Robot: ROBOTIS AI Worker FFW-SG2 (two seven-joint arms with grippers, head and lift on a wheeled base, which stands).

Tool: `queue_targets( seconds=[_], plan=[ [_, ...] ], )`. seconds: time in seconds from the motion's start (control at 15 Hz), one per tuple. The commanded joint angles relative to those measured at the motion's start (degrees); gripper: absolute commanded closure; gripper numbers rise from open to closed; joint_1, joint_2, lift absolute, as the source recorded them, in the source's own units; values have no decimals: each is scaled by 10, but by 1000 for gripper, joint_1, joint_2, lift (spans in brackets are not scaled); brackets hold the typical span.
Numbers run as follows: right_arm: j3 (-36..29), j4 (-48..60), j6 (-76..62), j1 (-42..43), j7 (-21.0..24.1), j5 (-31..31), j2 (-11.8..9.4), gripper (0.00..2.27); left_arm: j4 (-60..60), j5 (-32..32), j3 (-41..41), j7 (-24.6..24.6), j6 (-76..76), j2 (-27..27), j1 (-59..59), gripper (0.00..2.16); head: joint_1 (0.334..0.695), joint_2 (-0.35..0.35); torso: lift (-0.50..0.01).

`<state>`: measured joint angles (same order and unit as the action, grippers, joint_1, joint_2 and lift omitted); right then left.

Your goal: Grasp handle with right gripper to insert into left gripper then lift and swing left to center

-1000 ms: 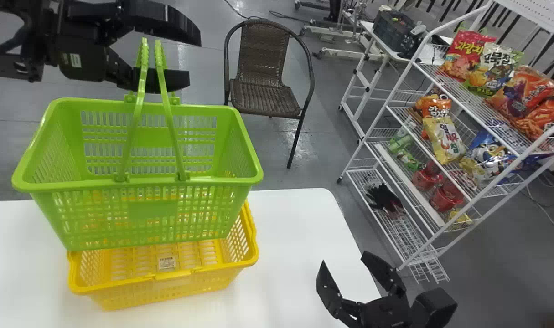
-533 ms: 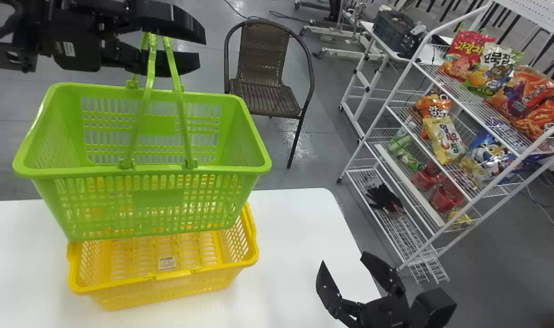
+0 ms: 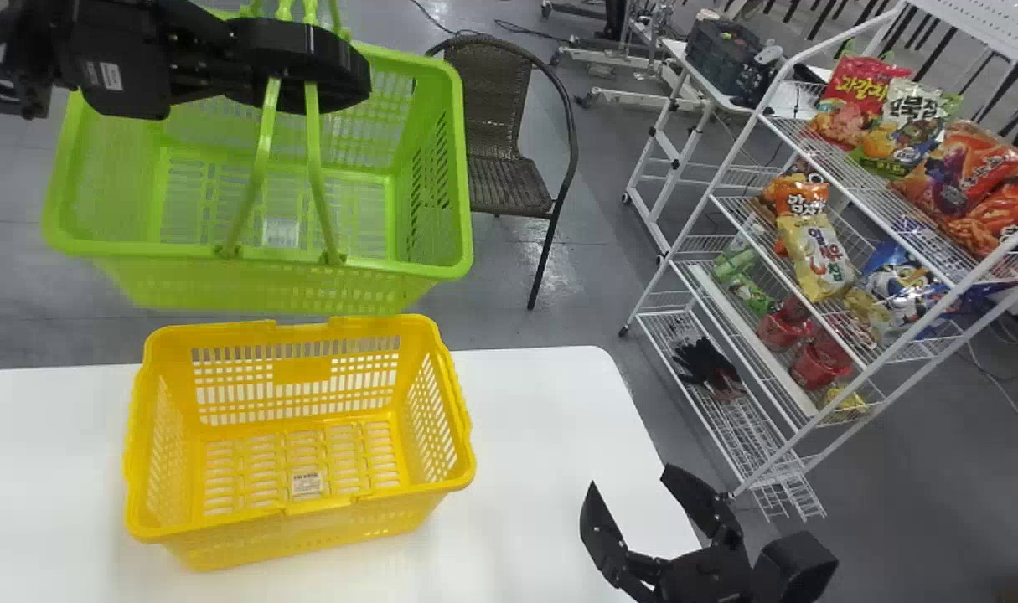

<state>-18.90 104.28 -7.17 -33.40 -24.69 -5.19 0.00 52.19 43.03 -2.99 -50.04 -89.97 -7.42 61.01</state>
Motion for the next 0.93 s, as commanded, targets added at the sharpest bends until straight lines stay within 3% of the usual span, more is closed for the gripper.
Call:
queue_targets(
  seconds=[0.0, 0.53, 0.87],
  plan=[
    [0, -5, -6, 0, 0, 0, 1, 66, 0, 0, -4, -4, -1, -13, 7, 2088, 695, -350, 0],
    [0, -9, -10, 1, -3, 0, 1, 70, 0, 16, -11, -9, -1, -127, 26, 2088, 695, -281, 0],
    [3, -14, -10, 6, -3, 0, 1, 70, 0, 36, -17, -30, -1, -227, 18, 2088, 695, -165, 0]
  ],
)
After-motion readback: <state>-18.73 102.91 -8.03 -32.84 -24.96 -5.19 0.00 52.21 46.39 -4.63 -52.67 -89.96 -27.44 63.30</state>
